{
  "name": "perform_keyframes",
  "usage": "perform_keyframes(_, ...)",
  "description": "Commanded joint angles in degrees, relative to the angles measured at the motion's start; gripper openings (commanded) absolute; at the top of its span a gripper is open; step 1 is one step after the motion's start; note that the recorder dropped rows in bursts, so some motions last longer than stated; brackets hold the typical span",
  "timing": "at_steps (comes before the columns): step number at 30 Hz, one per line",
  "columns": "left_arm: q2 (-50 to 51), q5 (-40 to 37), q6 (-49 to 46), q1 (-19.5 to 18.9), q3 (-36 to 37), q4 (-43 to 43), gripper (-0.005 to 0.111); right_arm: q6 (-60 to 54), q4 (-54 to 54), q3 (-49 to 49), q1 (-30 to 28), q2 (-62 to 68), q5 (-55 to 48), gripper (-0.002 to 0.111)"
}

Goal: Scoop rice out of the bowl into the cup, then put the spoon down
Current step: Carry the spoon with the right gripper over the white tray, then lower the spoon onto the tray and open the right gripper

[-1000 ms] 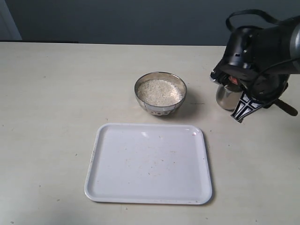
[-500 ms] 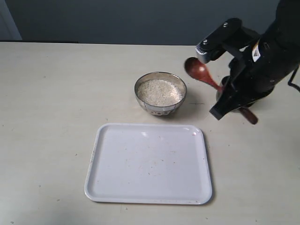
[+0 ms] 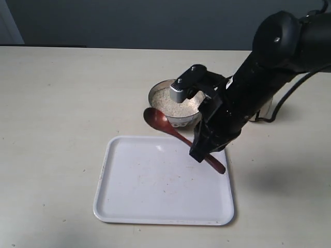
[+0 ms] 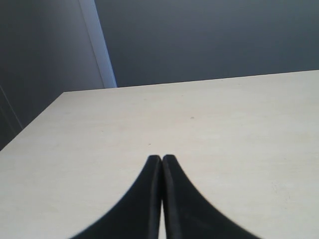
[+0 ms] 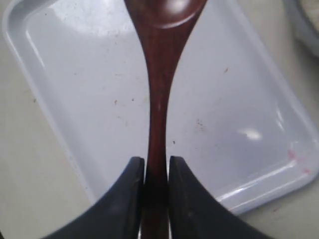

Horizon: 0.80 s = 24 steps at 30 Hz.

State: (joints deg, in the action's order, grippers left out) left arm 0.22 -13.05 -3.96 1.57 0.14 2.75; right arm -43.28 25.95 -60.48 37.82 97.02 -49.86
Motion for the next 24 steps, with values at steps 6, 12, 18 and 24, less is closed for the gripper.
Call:
perform_keyframes(6,-0.22,0.62,0.14,0.36,-0.14,-0.38,0.0,-0.64,1.41,0.13,4.79,5.85,0.26,-0.001)
perform_keyframes(12,-0.22,0.62,0.14,0.36,-0.14,-0.38,0.0,4.67,1.33,0.13,6.31,8.31,1.81,-0.001)
perform_keyframes(18,-0.22,0.62,0.14,0.36,-0.14,-0.38,0.0,5.98,0.98,0.13,6.31,8.55,1.81,-0.001)
perform_keyframes(24,-0.22,0.62,0.14,0.36,-0.14,-0.38,0.0,6.1,1.48,0.13,6.31,8.55,0.95,-0.001)
